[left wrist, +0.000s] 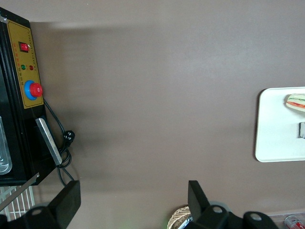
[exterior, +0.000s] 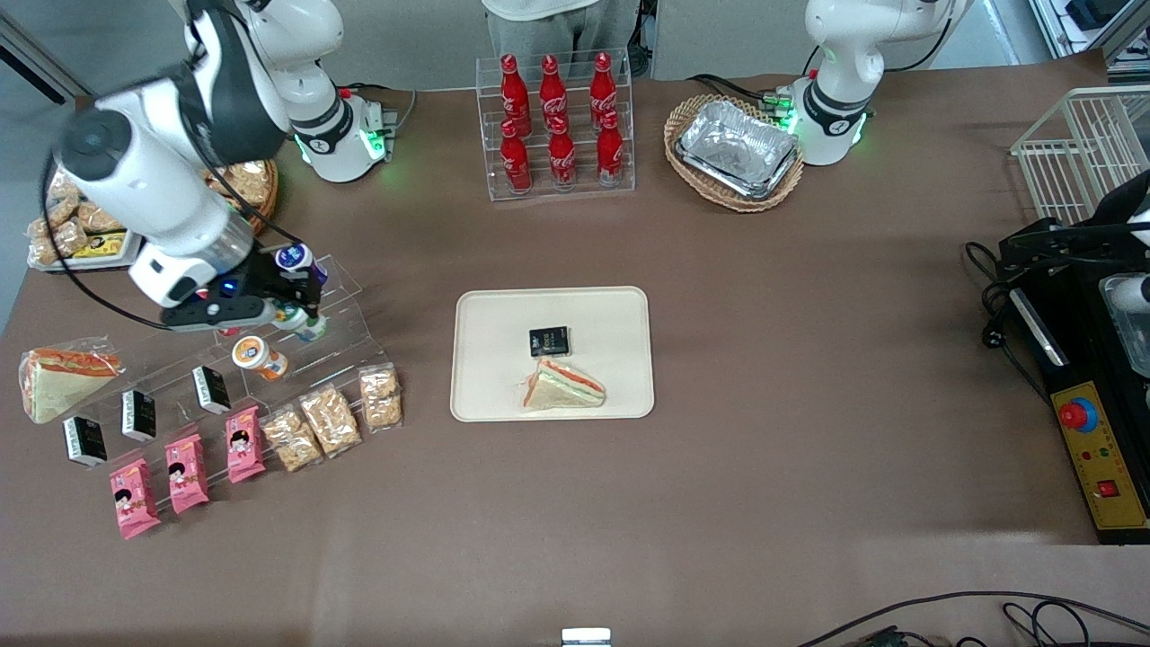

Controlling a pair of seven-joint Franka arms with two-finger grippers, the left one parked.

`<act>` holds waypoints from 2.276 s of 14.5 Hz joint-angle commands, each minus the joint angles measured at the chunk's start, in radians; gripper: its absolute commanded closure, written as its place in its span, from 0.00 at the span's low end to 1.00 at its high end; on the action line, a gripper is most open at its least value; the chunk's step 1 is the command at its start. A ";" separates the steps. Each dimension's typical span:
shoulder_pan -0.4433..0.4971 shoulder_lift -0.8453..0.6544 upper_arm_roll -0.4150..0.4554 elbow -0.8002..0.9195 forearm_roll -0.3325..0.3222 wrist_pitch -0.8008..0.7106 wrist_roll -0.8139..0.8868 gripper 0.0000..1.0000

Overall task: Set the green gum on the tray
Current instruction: 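Carry the held bottle over to the cream tray, then lower the bottle onto the tray beside the black box and open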

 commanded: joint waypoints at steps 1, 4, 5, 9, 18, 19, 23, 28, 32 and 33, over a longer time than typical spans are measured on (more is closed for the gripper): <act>0.003 0.034 0.000 0.182 -0.002 -0.152 0.006 0.72; 0.011 0.059 0.005 0.293 0.012 -0.233 0.033 0.72; 0.014 0.065 0.008 0.304 0.013 -0.236 0.085 0.72; 0.116 0.095 0.057 0.316 0.020 -0.223 0.360 0.72; 0.288 0.249 0.091 0.298 0.004 -0.040 0.753 0.72; 0.288 0.247 0.091 0.245 0.004 0.008 0.755 0.72; 0.316 0.267 0.091 0.091 -0.026 0.177 0.810 0.72; 0.389 0.351 0.091 -0.069 -0.082 0.421 0.964 0.72; 0.397 0.419 0.091 -0.072 -0.148 0.477 1.040 0.72; 0.397 0.427 0.091 -0.076 -0.155 0.483 1.043 0.72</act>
